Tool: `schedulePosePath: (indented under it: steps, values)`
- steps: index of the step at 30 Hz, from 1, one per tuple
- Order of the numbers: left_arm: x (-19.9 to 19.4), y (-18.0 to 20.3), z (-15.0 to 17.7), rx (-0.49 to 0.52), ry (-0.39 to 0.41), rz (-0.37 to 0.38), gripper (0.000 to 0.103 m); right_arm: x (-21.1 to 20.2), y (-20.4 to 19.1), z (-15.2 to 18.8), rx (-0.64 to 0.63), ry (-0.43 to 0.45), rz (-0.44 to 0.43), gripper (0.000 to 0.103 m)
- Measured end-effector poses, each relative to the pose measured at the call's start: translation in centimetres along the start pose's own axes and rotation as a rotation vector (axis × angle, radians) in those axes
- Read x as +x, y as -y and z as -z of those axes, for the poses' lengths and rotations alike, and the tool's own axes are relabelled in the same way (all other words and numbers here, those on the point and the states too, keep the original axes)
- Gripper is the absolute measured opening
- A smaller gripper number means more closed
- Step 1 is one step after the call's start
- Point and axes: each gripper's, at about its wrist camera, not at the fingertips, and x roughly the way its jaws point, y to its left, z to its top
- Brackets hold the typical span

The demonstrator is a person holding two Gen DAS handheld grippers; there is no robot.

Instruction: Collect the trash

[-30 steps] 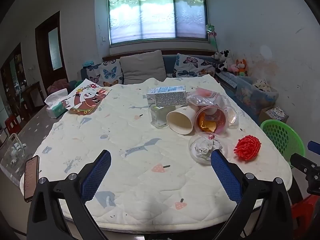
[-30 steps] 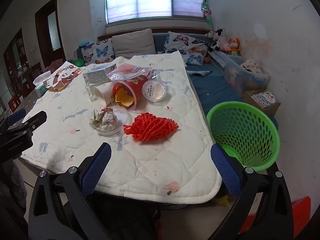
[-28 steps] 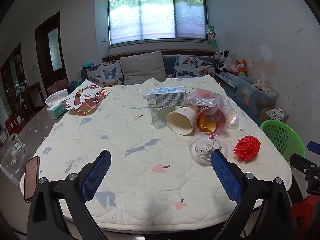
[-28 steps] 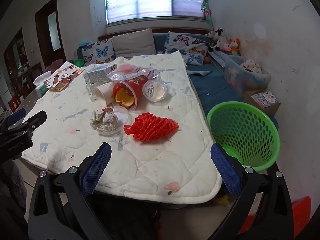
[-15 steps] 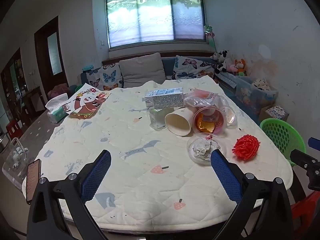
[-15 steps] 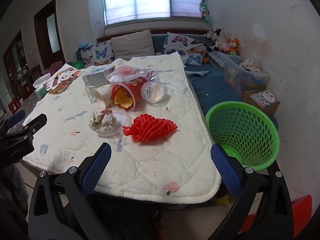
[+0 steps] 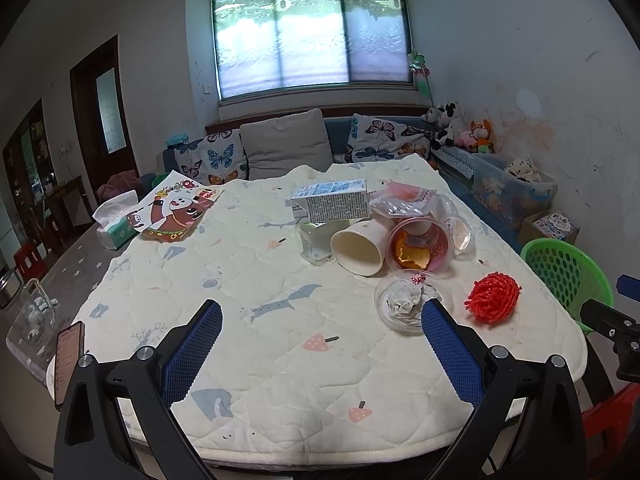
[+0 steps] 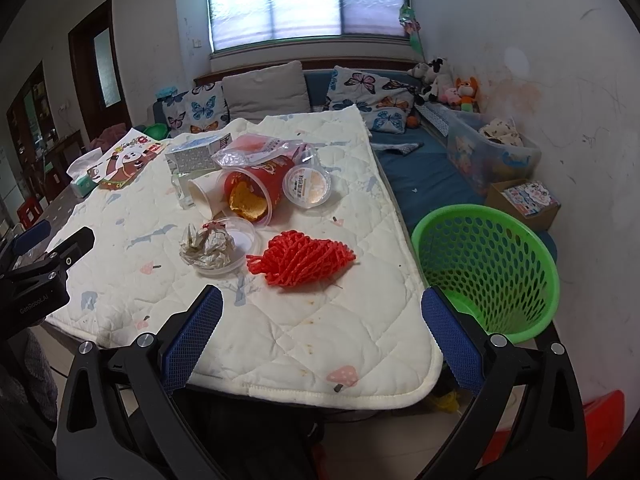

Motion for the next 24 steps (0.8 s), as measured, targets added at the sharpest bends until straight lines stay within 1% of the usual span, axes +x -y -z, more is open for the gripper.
schedulePosePath:
  steps: [24]
  values:
    - [0.19,-0.50,-0.30,-0.005,0.004,-0.006,0.097,0.17,-0.01,-0.14,0.002,-0.001,0.002,0.099]
